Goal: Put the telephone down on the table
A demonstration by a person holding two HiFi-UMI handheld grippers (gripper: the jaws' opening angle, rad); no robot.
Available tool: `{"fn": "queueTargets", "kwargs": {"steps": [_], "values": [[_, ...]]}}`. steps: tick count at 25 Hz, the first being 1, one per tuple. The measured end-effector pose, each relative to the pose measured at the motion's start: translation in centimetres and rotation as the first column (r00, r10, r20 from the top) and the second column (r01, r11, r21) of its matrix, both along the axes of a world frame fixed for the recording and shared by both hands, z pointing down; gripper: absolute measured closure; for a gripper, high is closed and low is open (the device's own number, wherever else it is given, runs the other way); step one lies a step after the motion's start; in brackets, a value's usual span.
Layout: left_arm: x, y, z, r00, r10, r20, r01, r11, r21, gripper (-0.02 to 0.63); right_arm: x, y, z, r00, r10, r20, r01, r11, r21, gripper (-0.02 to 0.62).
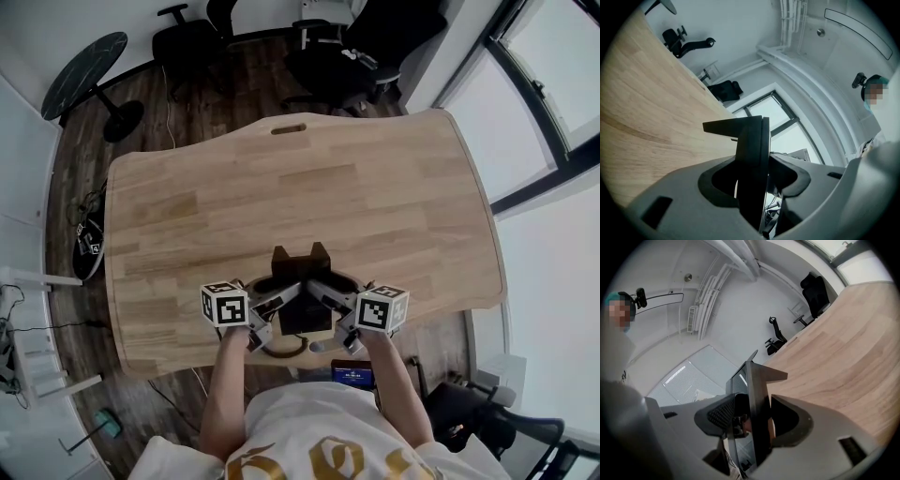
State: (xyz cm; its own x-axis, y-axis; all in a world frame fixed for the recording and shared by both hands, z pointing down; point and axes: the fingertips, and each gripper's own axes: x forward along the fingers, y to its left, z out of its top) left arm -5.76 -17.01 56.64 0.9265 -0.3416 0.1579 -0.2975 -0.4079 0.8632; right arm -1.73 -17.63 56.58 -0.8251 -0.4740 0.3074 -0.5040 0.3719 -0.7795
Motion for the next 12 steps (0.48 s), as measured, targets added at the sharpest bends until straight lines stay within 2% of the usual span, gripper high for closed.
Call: {"fn": "queueTargets", "kwargs": {"steps": [12], "values": [[0.0,-2.6,3.2,1.0,0.003,0.014,-0.002,0.998,-0.062,0.414,0.0,-2.6,3.3,1.0,-0.011,0.004,0.011,0.997,-0.074,0.374]]}}
